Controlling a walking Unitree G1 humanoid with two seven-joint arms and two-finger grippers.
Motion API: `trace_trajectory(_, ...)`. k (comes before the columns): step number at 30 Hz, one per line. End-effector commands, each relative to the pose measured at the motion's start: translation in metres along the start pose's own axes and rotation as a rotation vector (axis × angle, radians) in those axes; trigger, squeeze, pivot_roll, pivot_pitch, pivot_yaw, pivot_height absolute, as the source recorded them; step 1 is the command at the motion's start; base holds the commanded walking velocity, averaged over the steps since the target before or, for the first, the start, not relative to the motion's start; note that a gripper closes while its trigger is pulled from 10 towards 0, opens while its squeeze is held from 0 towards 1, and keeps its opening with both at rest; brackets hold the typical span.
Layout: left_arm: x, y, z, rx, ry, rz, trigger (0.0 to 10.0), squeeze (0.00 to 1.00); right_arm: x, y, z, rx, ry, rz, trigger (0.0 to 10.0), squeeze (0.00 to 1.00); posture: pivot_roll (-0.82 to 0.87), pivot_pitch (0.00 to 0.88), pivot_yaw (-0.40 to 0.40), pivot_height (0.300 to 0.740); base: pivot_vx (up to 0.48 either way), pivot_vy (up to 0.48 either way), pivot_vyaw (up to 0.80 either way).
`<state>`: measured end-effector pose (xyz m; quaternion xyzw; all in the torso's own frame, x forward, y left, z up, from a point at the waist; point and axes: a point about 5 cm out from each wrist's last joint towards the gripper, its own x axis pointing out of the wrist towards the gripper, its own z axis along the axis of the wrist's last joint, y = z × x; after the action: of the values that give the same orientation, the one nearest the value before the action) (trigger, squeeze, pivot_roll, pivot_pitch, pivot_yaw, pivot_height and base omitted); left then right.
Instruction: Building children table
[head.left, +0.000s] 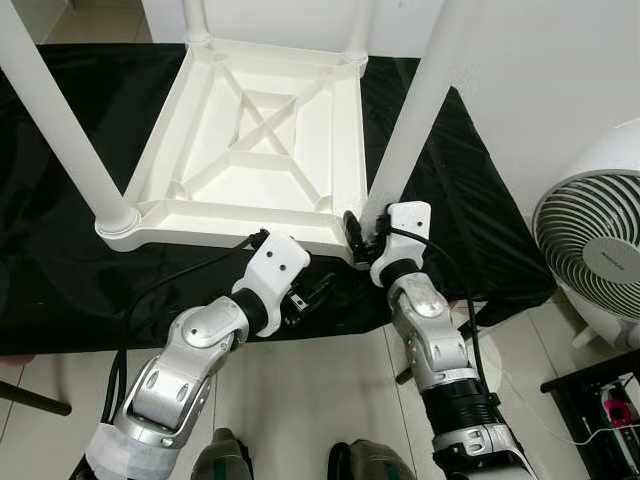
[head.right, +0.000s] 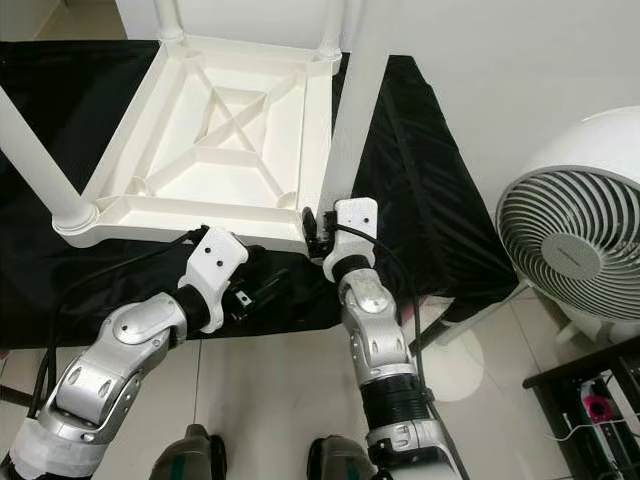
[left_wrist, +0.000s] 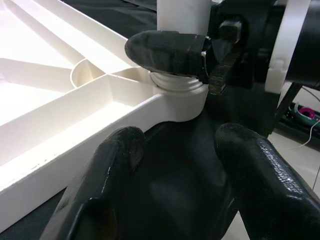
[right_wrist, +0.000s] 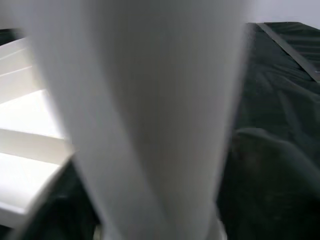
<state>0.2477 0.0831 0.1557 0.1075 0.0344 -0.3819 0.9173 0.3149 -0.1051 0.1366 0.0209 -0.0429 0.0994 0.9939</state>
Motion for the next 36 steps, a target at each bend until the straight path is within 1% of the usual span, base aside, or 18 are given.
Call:
trace_trajectory(1,0.0,-0.004,-0.003,-0.005,0.013,-0.001,10.0,0.0,-0.005,-0.007,-0.006,0.011,0.023,-0.012,10.0,1.0,0.02,0.08,-0.05,0.74,0.0,0.0,0.0)
trace_trajectory(5,0.0,-0.004,-0.003,0.002,0.014,0.002,10.0,0.0,-0.007,-0.015,-0.003,0.033,0.01,0.05,10.0,1.0,0.02,0.071,-0.049,0.74,0.0,0.0,0.0)
trace_trajectory(6,0.0,-0.003,-0.003,0.005,0.015,0.005,10.0,0.0,-0.008,-0.019,-0.002,0.043,0.012,0.077,10.0,0.53,0.02,0.071,-0.049,0.74,0.0,0.0,0.0)
trace_trajectory(7,0.0,-0.002,-0.003,0.009,0.016,0.008,10.0,0.0,-0.009,-0.022,-0.002,0.05,0.014,0.122,10.0,0.0,0.02,0.067,-0.045,0.74,0.0,0.0,0.0)
trace_trajectory(11,0.0,-0.001,-0.004,0.015,0.019,0.014,10.0,0.0,-0.008,-0.028,-0.001,0.038,0.012,0.173,10.0,0.0,0.02,0.064,-0.037,0.74,0.0,0.0,0.0)
trace_trajectory(12,0.0,-0.001,-0.004,0.021,0.022,0.016,10.0,0.0,-0.007,-0.03,0.001,0.012,0.007,0.242,10.0,0.0,0.01,0.06,-0.031,0.74,0.0,0.0,0.0)
trace_trajectory(13,0.0,-0.001,-0.004,0.021,0.022,0.016,10.0,0.0,-0.007,-0.03,0.001,0.012,0.007,0.242,10.0,0.0,0.01,0.06,-0.031,0.74,0.0,0.0,0.0)
trace_trajectory(14,0.0,0.0,-0.005,0.022,0.025,0.018,10.0,0.0,-0.006,-0.031,0.003,-0.01,0.003,0.324,10.0,0.0,0.0,0.053,-0.022,0.74,0.0,0.0,0.0)
trace_trajectory(15,0.0,0.0,-0.005,0.022,0.025,0.018,10.0,0.0,-0.006,-0.031,0.003,-0.01,0.003,0.324,10.0,0.0,0.0,0.053,-0.022,0.74,0.0,0.0,0.0)
trace_trajectory(17,0.001,0.0,-0.007,0.025,0.033,0.016,10.0,0.0,0.0,-0.031,0.007,-0.057,0.006,0.456,10.0,0.0,-0.01,0.048,-0.014,0.74,0.0,0.0,0.0)
trace_trajectory(19,0.001,0.0,-0.007,0.025,0.033,0.016,10.0,0.0,0.0,-0.031,0.007,-0.057,0.006,0.456,10.0,0.0,-0.01,0.048,-0.014,0.74,0.0,0.0,0.0)
trace_trajectory(25,0.005,0.002,-0.004,0.049,0.021,0.031,10.0,0.0,0.017,-0.022,0.011,-0.101,0.027,0.612,10.0,0.0,0.0,0.052,-0.01,0.74,0.0,0.0,0.0)
trace_trajectory(28,0.005,0.002,-0.004,0.052,0.021,0.038,10.0,0.0,0.019,-0.02,0.01,-0.113,0.042,0.649,10.0,0.0,0.01,0.057,-0.011,0.74,0.0,0.0,0.0)
trace_trajectory(29,0.003,0.002,-0.005,0.058,0.025,0.048,10.0,0.0,0.019,-0.018,0.008,-0.121,0.056,0.695,6.3,0.0,0.01,0.057,-0.014,0.74,0.0,0.0,0.0)
trace_trajectory(30,0.002,0.002,-0.005,0.062,0.029,0.057,10.0,0.0,0.018,-0.018,0.005,-0.119,0.074,0.725,4.2,0.0,0.02,0.057,-0.018,0.74,0.0,0.0,0.0)
trace_trajectory(31,0.002,0.002,-0.005,0.062,0.029,0.057,10.0,0.0,0.018,-0.018,0.005,-0.119,0.074,0.725,4.2,0.0,0.02,0.057,-0.018,0.74,0.0,0.0,0.0)
trace_trajectory(32,0.001,0.003,-0.006,0.065,0.03,0.069,10.0,0.0,0.016,-0.018,0.004,-0.108,0.083,0.761,0.0,0.0,0.02,0.057,-0.02,0.74,0.0,0.0,0.0)
trace_trajectory(36,0.0,0.004,-0.005,0.07,0.028,0.095,10.0,0.0,0.012,-0.023,-0.001,-0.111,0.109,0.79,0.0,0.0,0.03,0.056,-0.034,0.74,0.0,0.0,0.0)
